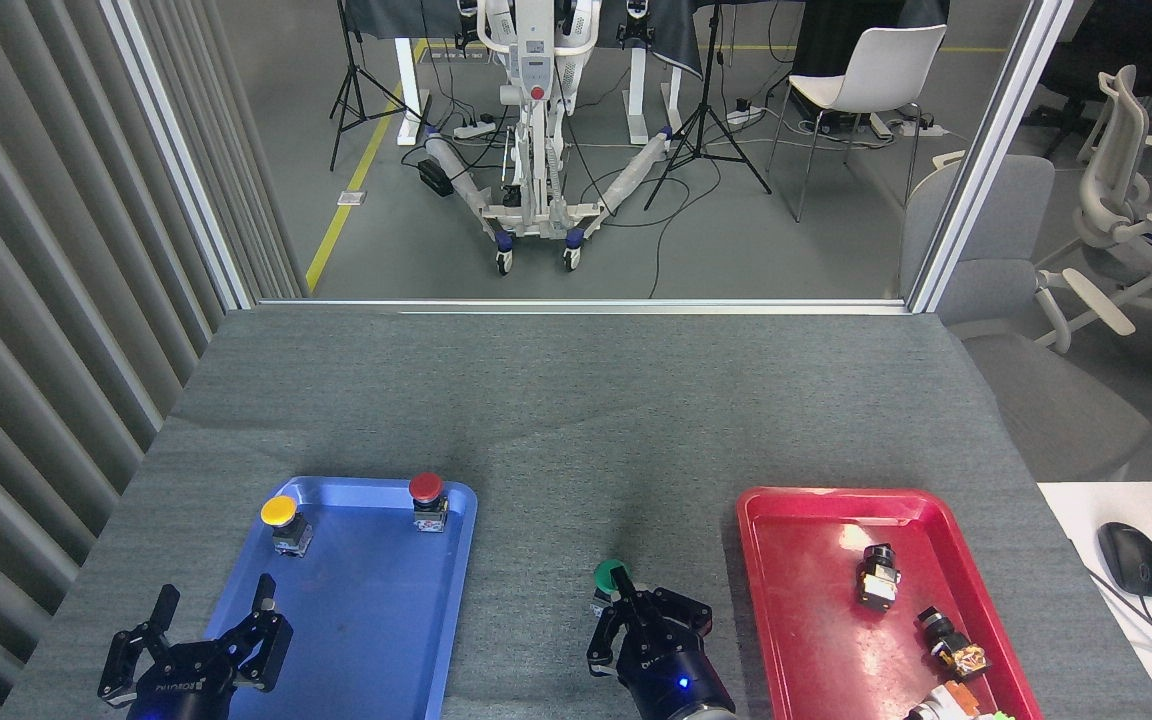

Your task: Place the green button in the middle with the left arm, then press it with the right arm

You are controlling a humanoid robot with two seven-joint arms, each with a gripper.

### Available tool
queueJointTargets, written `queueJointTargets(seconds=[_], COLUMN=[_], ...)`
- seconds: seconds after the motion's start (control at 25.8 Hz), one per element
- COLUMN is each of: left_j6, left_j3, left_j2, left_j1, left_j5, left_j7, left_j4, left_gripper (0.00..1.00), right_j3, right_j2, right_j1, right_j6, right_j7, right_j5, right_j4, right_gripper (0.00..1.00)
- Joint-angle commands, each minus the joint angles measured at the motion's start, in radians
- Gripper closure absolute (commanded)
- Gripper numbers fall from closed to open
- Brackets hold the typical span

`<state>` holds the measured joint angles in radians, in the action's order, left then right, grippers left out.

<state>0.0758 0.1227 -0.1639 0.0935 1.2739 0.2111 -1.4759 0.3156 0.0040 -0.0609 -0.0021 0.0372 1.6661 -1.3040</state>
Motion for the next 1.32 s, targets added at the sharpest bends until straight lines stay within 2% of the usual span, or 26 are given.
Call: queueJointTargets(seconds=[0.0, 0.19, 0.35, 0.58, 0.93, 0.97, 1.12, 1.16, 1.28], left_j6=[-0.005, -0.013, -0.018, -0.011, 0.025, 0.045, 0.094, 0.105, 0.113], left_j3=[0.000, 0.008, 0.072, 0.083, 0.080, 0.080, 0.080, 0.080, 0.080], left_j2=[0.000, 0.001, 0.010, 0.015, 0.010, 0.006, -0.005, -0.013, -0.037], left_j1=[-0.011, -0.012, -0.011, -0.052, -0.051, -0.054, -0.057, -0.055, -0.047], left_j5=[0.001, 0.001, -0.001, 0.001, 0.002, 0.002, 0.002, 0.001, 0.001], left_j7=[-0.001, -0.001, 0.001, -0.001, 0.011, 0.008, 0.005, 0.005, 0.007], left_j4=[0.009, 0.019, 0.029, 0.086, 0.078, 0.080, 0.088, 0.088, 0.088], left_gripper=[0.01, 0.01, 0.01, 0.01, 0.01, 0.01, 0.01, 0.01, 0.01], right_j3=[-0.001, -0.001, -0.003, -0.010, -0.015, -0.018, -0.162, -0.190, -0.234], right_j2=[0.002, 0.005, 0.005, 0.030, 0.022, 0.017, 0.011, 0.010, -0.024], right_j1=[0.001, 0.001, 0.003, 0.000, 0.000, 0.001, 0.012, 0.015, 0.021], right_j6=[0.002, 0.004, 0.004, 0.002, -0.001, 0.001, -0.007, -0.010, -0.009], right_j7=[0.003, 0.000, -0.002, -0.014, -0.013, -0.017, -0.077, -0.103, -0.132], right_j5=[0.000, 0.001, -0.002, -0.008, -0.011, -0.016, -0.081, -0.089, -0.091], right_j4=[0.026, 0.048, 0.046, 0.006, -0.080, -0.081, -0.087, -0.089, -0.107], right_gripper=[1.00, 1.00, 1.00, 1.00, 1.00, 0.97, 0.15, 0.01, 0.00])
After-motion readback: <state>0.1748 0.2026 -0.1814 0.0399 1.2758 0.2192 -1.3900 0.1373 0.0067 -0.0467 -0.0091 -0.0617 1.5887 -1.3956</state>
